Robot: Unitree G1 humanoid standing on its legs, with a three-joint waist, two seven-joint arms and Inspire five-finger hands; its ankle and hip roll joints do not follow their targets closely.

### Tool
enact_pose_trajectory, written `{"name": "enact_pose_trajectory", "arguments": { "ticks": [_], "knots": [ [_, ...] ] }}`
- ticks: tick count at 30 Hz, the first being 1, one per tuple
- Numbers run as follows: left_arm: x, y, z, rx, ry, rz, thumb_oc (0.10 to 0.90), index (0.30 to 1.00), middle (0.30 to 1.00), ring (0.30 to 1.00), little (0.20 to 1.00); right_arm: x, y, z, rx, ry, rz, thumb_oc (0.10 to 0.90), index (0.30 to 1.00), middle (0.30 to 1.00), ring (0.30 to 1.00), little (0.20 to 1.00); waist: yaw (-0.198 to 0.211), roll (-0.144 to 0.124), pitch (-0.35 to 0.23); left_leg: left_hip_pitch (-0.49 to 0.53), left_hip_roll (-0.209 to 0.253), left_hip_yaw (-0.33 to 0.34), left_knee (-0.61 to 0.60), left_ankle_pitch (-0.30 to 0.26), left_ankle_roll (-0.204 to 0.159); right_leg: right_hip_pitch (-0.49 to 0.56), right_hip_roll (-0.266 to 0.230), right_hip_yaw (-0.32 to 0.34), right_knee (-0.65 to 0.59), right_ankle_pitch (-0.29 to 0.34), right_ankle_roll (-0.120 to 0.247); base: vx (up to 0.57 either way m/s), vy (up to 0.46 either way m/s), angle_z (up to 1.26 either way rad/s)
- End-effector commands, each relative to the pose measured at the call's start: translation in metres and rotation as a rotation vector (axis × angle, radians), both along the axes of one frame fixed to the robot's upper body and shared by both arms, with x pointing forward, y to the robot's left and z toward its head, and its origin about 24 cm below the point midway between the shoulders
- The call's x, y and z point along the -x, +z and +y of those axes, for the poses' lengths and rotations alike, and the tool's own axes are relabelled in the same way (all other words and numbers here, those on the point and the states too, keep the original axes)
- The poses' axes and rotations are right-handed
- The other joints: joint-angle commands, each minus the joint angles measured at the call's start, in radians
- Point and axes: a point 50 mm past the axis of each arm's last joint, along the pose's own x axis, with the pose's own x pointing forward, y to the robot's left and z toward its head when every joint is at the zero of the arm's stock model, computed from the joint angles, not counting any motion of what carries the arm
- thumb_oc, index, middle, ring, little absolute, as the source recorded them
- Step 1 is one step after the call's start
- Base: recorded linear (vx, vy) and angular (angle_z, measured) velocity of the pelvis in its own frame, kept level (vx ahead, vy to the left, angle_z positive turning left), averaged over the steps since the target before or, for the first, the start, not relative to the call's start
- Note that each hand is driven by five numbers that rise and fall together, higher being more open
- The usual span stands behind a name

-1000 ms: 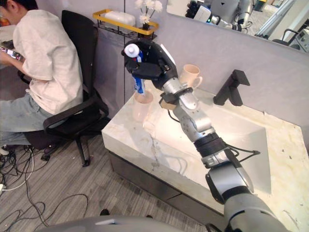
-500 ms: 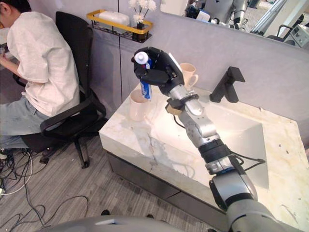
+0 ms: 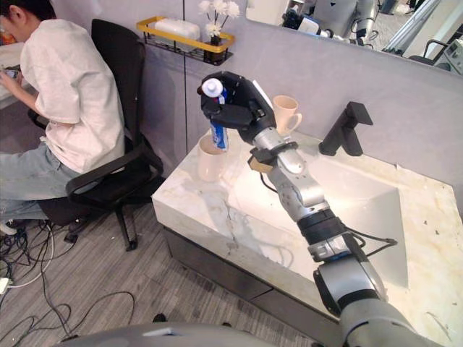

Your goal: Organize the bathroom.

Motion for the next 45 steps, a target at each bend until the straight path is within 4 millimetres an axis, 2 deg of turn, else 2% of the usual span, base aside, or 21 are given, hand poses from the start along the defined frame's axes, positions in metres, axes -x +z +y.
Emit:
{"name": "enact_pose_trajectory", "arguments": {
  "ticks": [1,11,27,28,29,30,36,45],
  "knots": [
    [0.011,0.005,0.019,-0.08,-0.066,0.089,0.8,0.9,0.9,0.9,0.9,-0.002,0.071,-0.008,-0.141,-0.025,-0.275,0.4,0.3,0.3,0.3,0.3,0.044,0.008,-0.046,0.046,0.009,0.039,0.004,-0.089,-0.003,0.004,-0.047,-0.008,-0.001,0.017,0.078,0.03,0.024,0.07],
    [0.021,0.004,0.016,-0.077,-0.055,0.104,0.8,0.9,0.9,0.9,0.9,-0.002,0.058,-0.008,-0.157,-0.036,-0.236,0.4,0.3,0.3,0.3,0.3,0.051,0.008,-0.033,0.049,0.004,0.039,0.004,-0.092,0.003,0.007,-0.052,-0.012,0.0,0.016,0.079,0.04,0.012,0.03],
    [0.021,0.004,0.016,-0.086,-0.08,0.1,0.8,0.9,0.9,0.9,0.9,0.008,0.037,-0.007,-0.188,-0.032,-0.2,0.4,0.3,0.3,0.3,0.3,0.022,0.019,-0.017,0.055,0.003,0.057,0.004,-0.098,0.014,-0.007,-0.059,0.008,0.01,0.021,0.086,0.0,0.001,0.0],
    [0.02,0.004,0.016,-0.086,-0.08,0.098,0.8,0.9,0.9,0.9,0.9,0.01,0.032,-0.006,-0.194,-0.021,-0.187,0.547,0.521,0.521,0.521,0.521,0.018,0.021,-0.017,0.055,0.002,0.059,0.004,-0.099,0.015,-0.007,-0.06,0.012,0.008,0.022,0.087,0.0,0.0,0.0],
    [0.02,0.004,0.016,-0.086,-0.08,0.098,0.8,0.9,0.9,0.9,0.9,0.01,0.032,-0.006,-0.194,-0.021,-0.187,0.547,0.521,0.521,0.521,0.521,0.018,0.021,-0.017,0.055,0.002,0.059,0.004,-0.099,0.015,-0.007,-0.06,0.012,0.008,0.022,0.087,0.0,0.0,0.0],
    [0.019,0.004,0.015,-0.085,-0.082,0.096,0.8,0.9,0.9,0.9,0.9,0.011,0.028,-0.003,-0.188,-0.013,-0.178,0.8,0.9,0.9,0.9,0.9,0.016,0.021,-0.018,0.054,0.001,0.06,0.004,-0.099,0.015,-0.008,-0.06,0.013,0.007,0.023,0.087,0.0,0.0,0.0],
    [0.014,0.004,0.014,-0.087,-0.095,0.088,0.8,0.9,0.9,0.9,0.9,0.01,0.025,0.002,-0.173,-0.018,-0.144,0.8,0.9,0.9,0.9,0.9,0.016,0.019,-0.019,0.053,-0.001,0.061,0.004,-0.1,0.017,-0.01,-0.062,0.013,0.005,0.026,0.089,-0.01,0.016,-0.03],
    [0.014,0.003,0.013,-0.088,-0.091,0.093,0.8,0.9,0.9,0.9,0.9,0.007,0.022,-0.003,-0.113,-0.072,-0.115,0.8,0.9,0.9,0.9,0.9,0.012,0.011,-0.02,0.055,-0.004,0.065,0.004,-0.103,0.019,-0.013,-0.063,0.015,0.008,0.029,0.09,0.0,0.0,0.0]
  ]
}}
